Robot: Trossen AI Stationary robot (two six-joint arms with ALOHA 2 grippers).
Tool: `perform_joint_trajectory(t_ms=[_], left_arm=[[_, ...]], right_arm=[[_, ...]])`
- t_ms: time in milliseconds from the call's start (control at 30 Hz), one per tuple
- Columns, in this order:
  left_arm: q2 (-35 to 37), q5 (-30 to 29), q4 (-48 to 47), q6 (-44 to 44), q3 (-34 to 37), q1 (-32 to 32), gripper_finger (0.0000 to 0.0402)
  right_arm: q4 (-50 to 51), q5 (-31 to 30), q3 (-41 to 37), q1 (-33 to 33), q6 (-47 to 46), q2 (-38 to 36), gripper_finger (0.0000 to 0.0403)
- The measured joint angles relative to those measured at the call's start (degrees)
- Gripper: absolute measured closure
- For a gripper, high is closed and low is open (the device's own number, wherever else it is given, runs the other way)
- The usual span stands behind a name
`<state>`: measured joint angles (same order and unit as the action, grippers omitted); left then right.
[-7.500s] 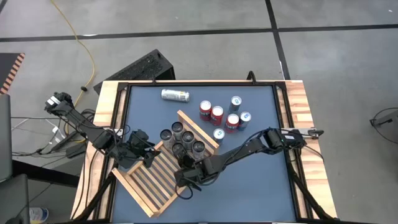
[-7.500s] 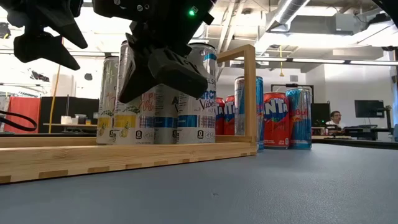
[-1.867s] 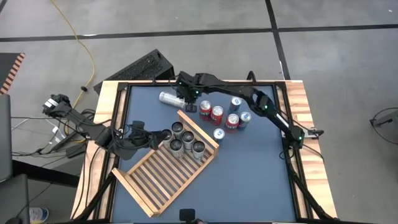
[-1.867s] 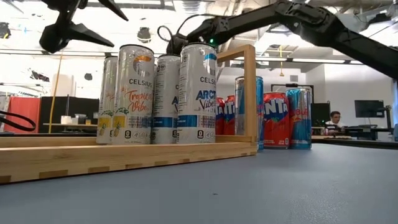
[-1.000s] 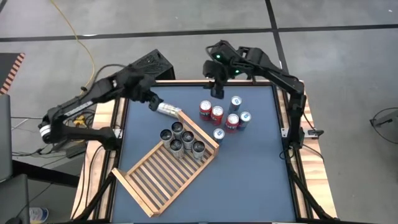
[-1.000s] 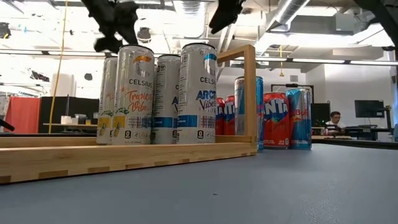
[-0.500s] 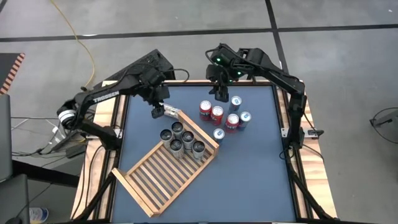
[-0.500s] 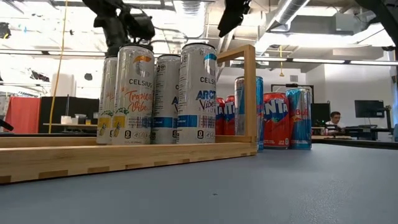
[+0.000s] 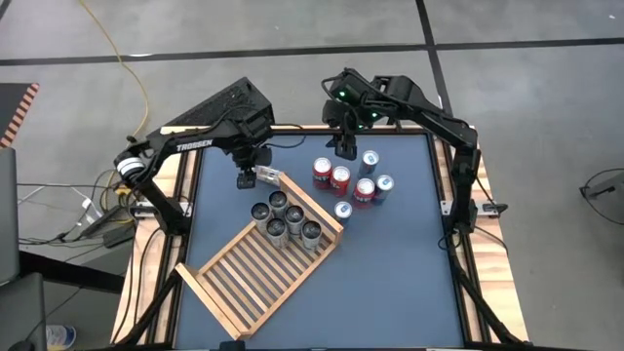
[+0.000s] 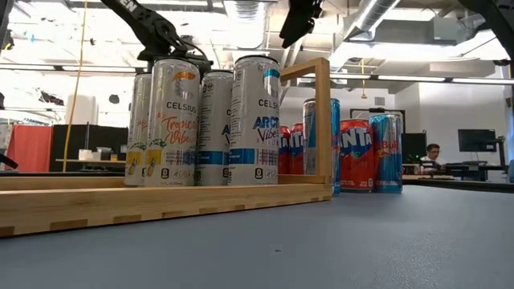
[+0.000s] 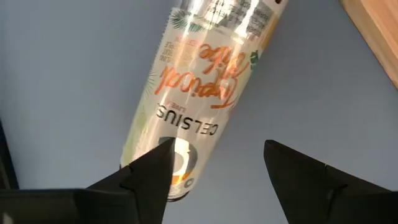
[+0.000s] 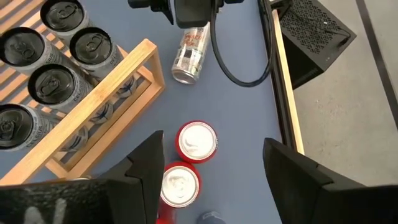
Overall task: Place canned beverage on shelf
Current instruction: Put the white yellow soda can on the shelf aligned with the other white yellow soda cans
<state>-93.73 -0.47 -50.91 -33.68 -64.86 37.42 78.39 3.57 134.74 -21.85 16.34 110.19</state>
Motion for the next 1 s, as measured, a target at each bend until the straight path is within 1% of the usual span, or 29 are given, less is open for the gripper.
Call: perform_joint_trajectory(t_ms=[200, 467, 667, 800, 1000], left_arm=[[0.00, 0.02, 1.32, -3.07, 0.30, -0.05, 0.0165], [0.13, -2.95, 6.90, -6.91, 3.78, -0.81, 0.0165], [0.28, -2.79, 12.82, -8.16, 7.62, -1.06, 0.0166], [0.26, -2.64, 13.25, -7.78, 8.47, -1.06, 0.0166], [0.22, -2.68, 13.74, -10.67, 9.45, -1.18, 0.0166]], right_arm=[[-0.52, 0.02, 0.00, 0.00, 0.00, 0.00, 0.0168], [-0.63, 0.07, 0.00, 0.02, 0.02, 0.02, 0.0168], [-0.63, 1.22, 0.00, 0.11, 0.02, 0.04, 0.0168], [-0.63, 1.25, 0.00, 0.17, 0.04, 0.04, 0.0168], [-0.61, 1.24, 0.00, 0.47, 0.04, 0.04, 0.0168]])
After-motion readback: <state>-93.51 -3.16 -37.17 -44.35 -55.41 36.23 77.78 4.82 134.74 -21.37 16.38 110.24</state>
